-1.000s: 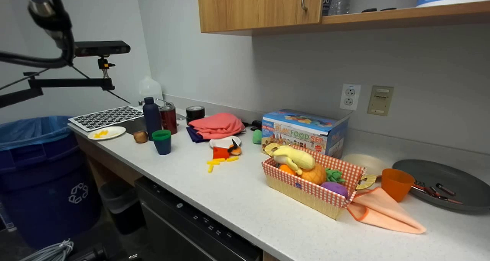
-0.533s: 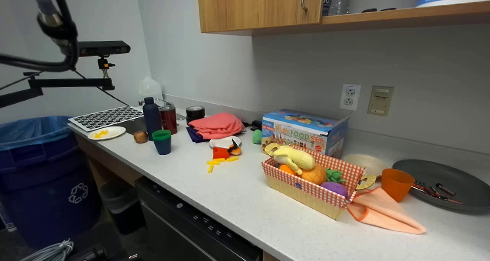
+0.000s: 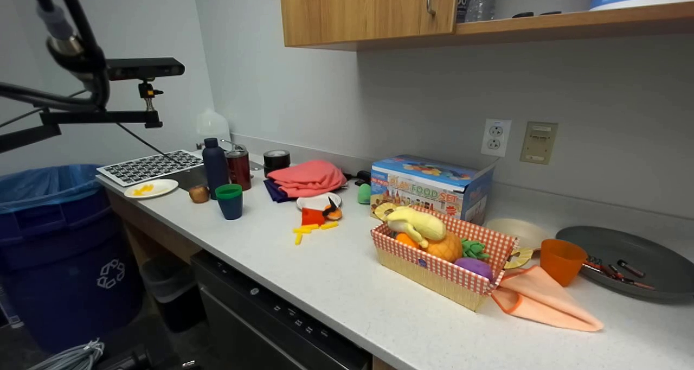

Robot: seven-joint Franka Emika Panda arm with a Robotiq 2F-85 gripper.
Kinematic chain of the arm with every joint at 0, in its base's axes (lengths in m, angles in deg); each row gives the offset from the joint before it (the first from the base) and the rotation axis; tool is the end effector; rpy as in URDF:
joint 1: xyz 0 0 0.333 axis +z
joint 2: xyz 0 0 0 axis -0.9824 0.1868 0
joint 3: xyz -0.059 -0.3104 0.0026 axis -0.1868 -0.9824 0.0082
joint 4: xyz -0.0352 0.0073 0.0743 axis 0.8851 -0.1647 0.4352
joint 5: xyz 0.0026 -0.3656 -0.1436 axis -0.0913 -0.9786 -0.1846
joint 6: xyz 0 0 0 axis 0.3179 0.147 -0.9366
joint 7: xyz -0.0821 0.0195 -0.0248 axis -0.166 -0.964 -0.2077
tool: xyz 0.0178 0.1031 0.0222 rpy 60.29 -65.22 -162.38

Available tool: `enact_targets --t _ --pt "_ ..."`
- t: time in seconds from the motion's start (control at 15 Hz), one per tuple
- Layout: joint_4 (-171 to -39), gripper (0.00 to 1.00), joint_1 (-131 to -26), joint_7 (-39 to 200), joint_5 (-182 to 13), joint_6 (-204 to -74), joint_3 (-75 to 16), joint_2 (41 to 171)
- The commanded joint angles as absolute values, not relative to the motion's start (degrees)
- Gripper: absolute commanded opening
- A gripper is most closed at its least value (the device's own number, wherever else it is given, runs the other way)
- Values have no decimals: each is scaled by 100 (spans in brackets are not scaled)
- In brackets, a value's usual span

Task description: Close the cupboard completely

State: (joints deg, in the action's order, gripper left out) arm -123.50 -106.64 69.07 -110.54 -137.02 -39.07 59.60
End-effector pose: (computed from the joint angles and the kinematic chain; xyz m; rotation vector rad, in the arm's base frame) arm 0.2911 -0.3146 0.7833 2.1858 -0.9795 0.9983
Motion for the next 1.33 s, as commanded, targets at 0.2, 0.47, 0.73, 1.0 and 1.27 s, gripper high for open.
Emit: enact_targets --t 0.2,0.47,0.73,1.0,1.27 --pt "-12331 100 -10702 6935 -11017 -13700 -3882 5977" --pt "-12311 100 -10691 6983 -10969 -13449 -3865 5962" --pt "-12270 100 -10688 6963 -10993 -12985 -3830 5959" --pt "-12269 100 -10676 6802 -11011 -12932 -3834 5975" --pt "-12325 100 -10775 6430 -11163 -13647 -3826 6016"
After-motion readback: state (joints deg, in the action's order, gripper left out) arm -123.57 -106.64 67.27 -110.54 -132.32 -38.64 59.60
